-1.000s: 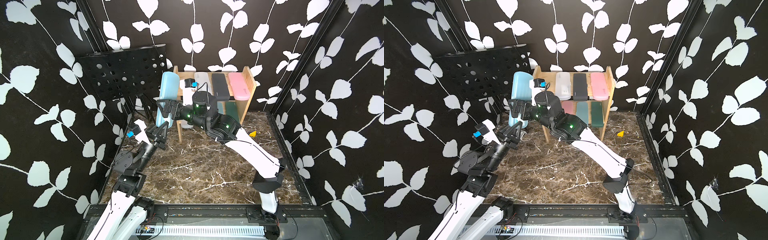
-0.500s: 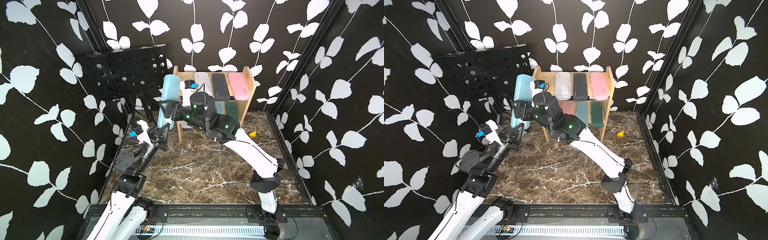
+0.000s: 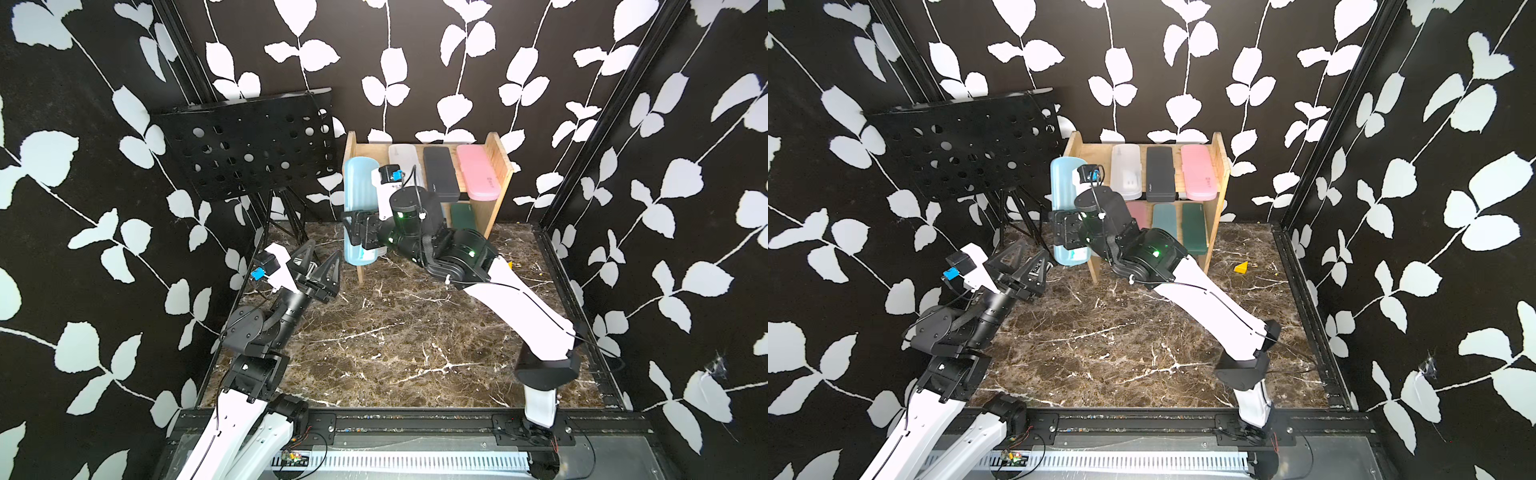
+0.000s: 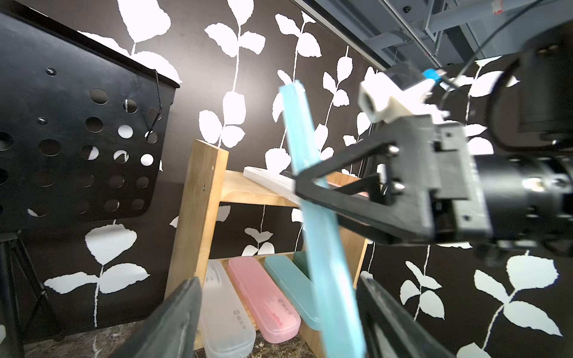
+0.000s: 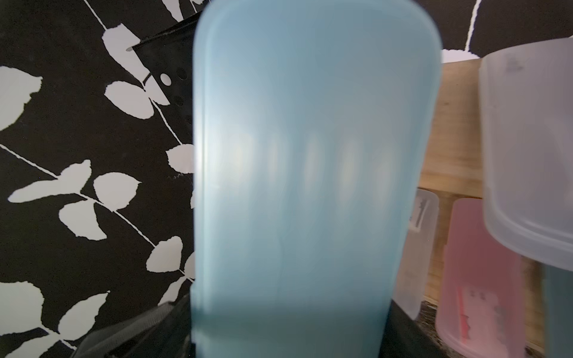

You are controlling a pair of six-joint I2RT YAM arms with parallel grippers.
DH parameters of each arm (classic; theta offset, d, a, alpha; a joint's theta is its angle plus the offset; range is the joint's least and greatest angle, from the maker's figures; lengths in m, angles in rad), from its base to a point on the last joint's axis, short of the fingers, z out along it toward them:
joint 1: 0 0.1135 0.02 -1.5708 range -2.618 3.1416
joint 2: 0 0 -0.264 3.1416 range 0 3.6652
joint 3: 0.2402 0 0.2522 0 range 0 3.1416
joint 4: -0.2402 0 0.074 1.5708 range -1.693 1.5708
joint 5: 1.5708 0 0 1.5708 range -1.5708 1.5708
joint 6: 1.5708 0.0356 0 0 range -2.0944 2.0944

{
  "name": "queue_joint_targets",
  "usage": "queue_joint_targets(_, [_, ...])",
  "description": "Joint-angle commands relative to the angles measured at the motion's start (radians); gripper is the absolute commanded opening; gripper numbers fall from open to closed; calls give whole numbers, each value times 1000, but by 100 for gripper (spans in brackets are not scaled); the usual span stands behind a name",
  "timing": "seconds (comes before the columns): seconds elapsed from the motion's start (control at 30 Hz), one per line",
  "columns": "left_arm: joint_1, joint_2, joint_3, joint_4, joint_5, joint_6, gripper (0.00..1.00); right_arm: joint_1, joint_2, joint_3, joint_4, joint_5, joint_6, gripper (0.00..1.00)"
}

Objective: Remove the pencil cases from the shelf
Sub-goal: Place the pencil case at the center of the board.

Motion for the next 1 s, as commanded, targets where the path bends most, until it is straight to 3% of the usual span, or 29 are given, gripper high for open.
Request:
queue_joint_targets(0.0, [1,-16,-5,-23,-39,30,80,-3,-119,-74,-46,47,-76,31])
queue_joint_targets(0.1, [2,-31,-2,-53,-78,35,82,-27,-212,-182,-184,75,-93,32])
queue_joint_targets(0.2, [1,-29,10,-97,-115,34,83,-93,-350,-391,-331,79,-65,32])
queue_joint_targets(0.37, [0,15,22,-133,-126,5,83,-331,-626,-899,-470,-59,24,36])
queue_joint_targets(0.47, [1,45,14,-105,-104,-18,83,-453,-713,-1108,-488,-89,23,38])
queue_joint_targets(0.67, [-1,97,21,-92,-66,-35,83,-612,-635,-1308,-429,-161,-58,40])
queue_joint_targets(0.97, [-1,92,-21,-83,-52,-13,84,-784,-460,-1399,-258,-221,-177,37])
